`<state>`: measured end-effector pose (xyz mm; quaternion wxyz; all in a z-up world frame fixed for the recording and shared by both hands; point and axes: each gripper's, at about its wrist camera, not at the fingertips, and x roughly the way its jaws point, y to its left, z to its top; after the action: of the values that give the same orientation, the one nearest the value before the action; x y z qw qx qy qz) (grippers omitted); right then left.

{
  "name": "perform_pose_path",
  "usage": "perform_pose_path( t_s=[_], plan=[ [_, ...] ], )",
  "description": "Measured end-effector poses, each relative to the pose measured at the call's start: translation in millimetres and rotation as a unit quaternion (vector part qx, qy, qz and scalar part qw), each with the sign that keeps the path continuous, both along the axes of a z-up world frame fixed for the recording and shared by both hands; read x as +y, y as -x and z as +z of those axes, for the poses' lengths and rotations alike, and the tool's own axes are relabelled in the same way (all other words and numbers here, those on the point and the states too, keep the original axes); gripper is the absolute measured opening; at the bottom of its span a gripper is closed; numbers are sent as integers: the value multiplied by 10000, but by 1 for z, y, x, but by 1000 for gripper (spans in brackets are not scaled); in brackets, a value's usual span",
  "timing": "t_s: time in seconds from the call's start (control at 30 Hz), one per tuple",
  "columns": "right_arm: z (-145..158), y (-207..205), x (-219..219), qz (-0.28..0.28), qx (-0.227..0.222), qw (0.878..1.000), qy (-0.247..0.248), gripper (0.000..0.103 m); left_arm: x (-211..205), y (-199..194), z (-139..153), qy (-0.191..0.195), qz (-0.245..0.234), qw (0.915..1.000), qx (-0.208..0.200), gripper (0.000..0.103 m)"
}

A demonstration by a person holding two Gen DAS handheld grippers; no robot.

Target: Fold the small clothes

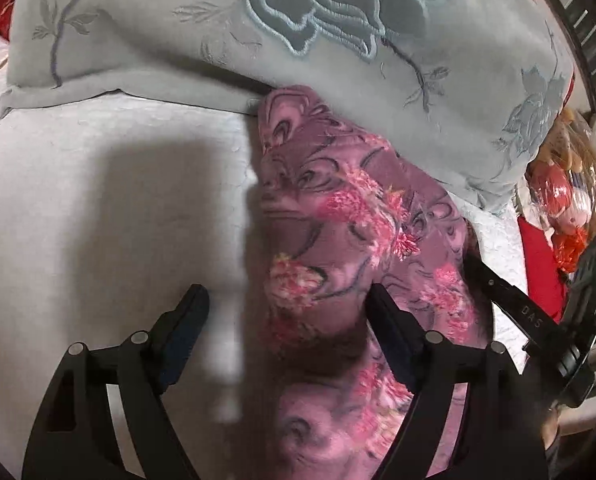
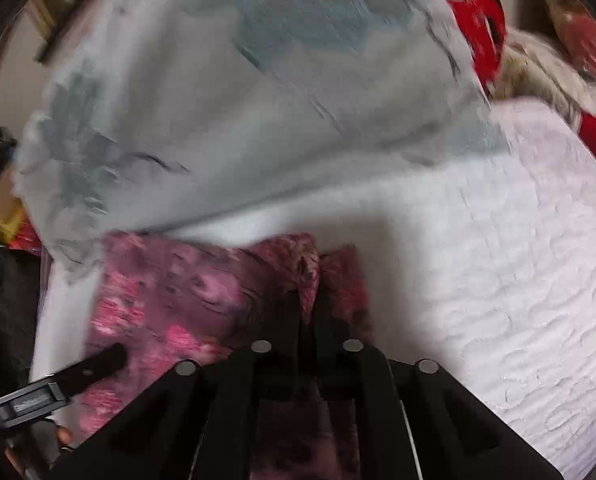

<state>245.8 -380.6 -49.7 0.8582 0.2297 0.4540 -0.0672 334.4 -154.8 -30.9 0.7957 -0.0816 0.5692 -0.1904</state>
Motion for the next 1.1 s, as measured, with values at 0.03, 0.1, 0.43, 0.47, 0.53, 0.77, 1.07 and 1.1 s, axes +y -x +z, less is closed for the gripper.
perform_pose_path(
  t_s=[0.03, 0.1, 0.43, 0.47, 0.53, 0.77, 1.07, 1.1],
  plan=[
    [3, 3, 0, -24, -51, 10000, -28, 8, 7, 5, 8, 110, -26, 9999, -18, 80],
    [16, 16, 2, 63, -191, 9998, 18, 17, 14, 19, 21, 132, -88, 9997, -162, 80],
    [1, 92, 41, 962, -274, 9947, 237, 33, 25, 83, 22, -467, -286, 9973, -489, 81],
    [7, 98, 42, 877, -325, 9955, 139, 35, 30, 91, 28, -385, -292, 9976, -505, 81],
    [19, 115, 37, 839, -613, 9944, -185, 36, 39, 104, 31, -243, -286, 9980, -515, 81],
    [9, 148, 39, 1034, -116, 9936, 431, 41, 37, 138, 6, -723, -450, 9957, -369, 81],
    [-6, 188, 37, 1061, -3, 9928, 548, 39, 35, 161, 9, -465, -732, 9956, -369, 79],
    [-3, 186, 38, 1047, 91, 9928, 581, 40, 34, 163, 17, -313, -715, 9961, -408, 79]
  ],
)
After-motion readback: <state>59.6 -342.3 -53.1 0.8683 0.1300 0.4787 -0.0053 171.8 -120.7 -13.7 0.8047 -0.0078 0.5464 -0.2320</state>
